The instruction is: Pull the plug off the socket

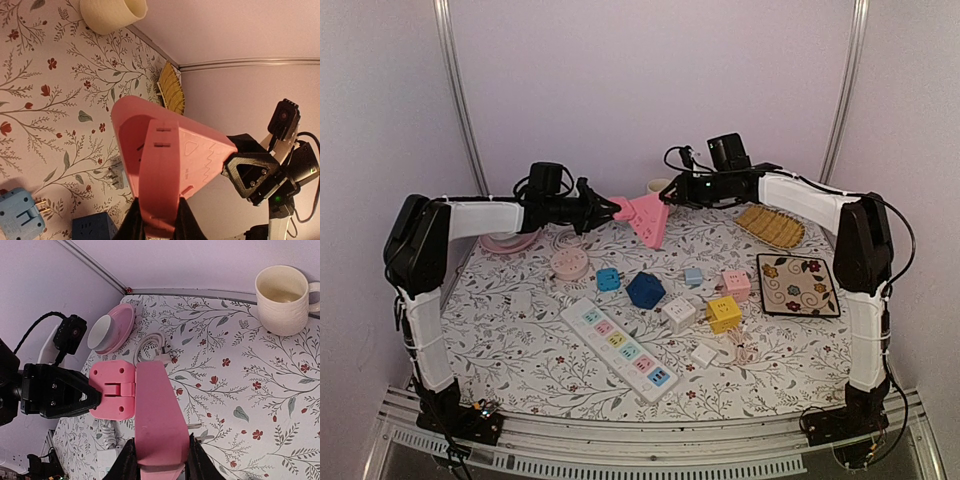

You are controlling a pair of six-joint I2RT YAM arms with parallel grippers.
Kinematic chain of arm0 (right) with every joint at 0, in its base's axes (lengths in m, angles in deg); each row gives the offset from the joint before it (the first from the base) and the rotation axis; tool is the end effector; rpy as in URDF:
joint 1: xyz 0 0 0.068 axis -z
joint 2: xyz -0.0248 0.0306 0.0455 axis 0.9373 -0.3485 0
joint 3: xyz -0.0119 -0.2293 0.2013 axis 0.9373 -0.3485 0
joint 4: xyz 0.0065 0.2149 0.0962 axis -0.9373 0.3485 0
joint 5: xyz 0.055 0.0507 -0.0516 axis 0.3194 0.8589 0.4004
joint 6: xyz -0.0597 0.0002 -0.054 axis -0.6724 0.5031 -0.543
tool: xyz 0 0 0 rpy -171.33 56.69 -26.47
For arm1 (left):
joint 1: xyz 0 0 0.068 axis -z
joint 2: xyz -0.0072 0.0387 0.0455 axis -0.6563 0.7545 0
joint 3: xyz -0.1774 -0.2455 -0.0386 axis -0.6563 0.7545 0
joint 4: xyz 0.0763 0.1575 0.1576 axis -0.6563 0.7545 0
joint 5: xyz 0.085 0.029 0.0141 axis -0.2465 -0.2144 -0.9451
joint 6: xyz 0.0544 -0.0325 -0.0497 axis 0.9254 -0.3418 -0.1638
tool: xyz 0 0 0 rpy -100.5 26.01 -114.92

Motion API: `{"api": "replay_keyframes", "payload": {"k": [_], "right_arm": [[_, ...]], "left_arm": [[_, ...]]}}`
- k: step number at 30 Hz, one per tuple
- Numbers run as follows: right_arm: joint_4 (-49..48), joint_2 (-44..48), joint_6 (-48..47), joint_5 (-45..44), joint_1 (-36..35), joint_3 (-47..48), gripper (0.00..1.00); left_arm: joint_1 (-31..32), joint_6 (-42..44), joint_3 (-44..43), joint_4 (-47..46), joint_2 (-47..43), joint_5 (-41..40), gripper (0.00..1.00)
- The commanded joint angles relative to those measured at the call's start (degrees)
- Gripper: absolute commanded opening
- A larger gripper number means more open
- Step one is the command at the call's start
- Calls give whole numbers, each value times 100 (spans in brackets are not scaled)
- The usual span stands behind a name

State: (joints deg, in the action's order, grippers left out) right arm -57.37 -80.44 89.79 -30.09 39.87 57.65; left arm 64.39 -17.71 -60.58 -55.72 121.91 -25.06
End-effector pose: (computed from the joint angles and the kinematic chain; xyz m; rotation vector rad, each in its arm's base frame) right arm 0.4414 0.2842 0.3001 -0.3946 2.1972 0.9593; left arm 0.4227 -0.2260 0.2639 -0.3700 2.2664 -1.5110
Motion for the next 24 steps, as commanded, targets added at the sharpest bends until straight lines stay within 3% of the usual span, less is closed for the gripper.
{"api": "replay_keyframes", "payload": {"k": [1, 9, 24], "right_arm": [[-183, -97, 230, -345, 342, -46, 3], [-286, -195, 423, -214, 403, -117, 3], [-742, -126, 733, 116, 585, -587, 3]], "left_arm": [[33, 273, 74, 27, -124, 36, 0], [141, 649, -10, 185, -367, 17, 0], [122, 18, 673, -1247, -586, 453, 0]]}}
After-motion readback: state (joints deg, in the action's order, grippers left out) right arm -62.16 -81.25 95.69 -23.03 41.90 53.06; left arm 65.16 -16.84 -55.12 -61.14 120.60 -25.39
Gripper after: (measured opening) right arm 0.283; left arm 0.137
